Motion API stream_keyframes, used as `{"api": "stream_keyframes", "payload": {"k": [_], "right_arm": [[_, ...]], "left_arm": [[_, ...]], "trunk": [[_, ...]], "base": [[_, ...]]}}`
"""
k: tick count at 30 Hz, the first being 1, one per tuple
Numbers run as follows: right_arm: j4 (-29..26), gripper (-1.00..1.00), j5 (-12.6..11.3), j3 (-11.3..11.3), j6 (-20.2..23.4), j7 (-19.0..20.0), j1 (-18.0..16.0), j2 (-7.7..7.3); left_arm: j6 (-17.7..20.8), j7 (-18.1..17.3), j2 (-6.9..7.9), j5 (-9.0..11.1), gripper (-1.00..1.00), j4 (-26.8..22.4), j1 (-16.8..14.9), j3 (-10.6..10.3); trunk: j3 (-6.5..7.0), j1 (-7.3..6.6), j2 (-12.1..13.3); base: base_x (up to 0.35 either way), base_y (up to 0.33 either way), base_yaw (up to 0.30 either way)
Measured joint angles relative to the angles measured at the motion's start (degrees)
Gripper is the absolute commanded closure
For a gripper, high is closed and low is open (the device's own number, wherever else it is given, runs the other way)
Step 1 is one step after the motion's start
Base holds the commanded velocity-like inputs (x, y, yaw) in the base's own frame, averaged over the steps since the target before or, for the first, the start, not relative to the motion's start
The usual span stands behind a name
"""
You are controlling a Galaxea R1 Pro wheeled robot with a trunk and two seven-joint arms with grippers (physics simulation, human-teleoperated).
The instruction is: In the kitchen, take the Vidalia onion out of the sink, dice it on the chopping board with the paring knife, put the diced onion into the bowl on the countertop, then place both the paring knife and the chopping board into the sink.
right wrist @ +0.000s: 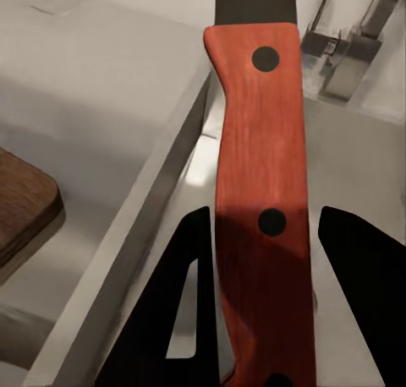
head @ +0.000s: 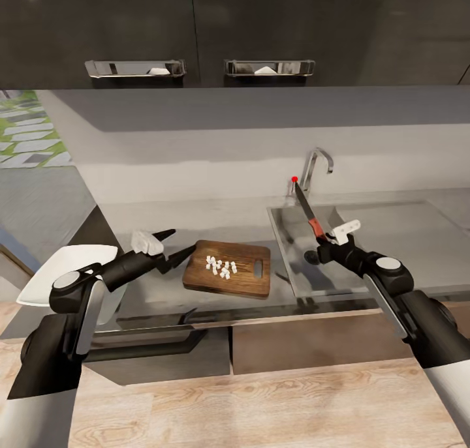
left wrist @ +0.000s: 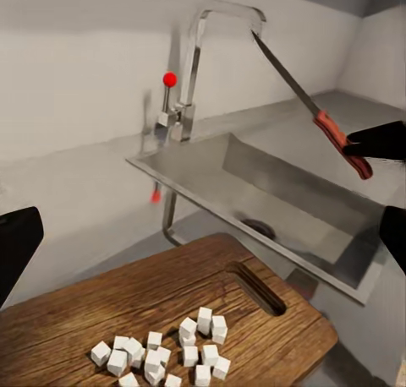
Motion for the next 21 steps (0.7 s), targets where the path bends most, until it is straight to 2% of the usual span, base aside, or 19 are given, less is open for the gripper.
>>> {"api": "stream_keyframes", "payload": {"k": [11, 21], "right_arm": [[-0.8, 1.0, 0.0, -0.1, 0.0, 0.0, 0.0, 0.02], [-0.8, 1.0, 0.0, 0.1, 0.0, 0.0, 0.0, 0.03]], "left_arm": [[-0.1, -0.6, 0.08, 0.0, -1.0, 0.0, 0.0, 0.1], [-0.1, -0.6, 0.08, 0.0, -1.0, 0.0, 0.0, 0.1]], "trunk": [[0.0, -0.01, 0.0], [0.0, 0.0, 0.0]], "base": [[0.171, -0.119, 0.0], [0.018, -0.014, -0.015]]}}
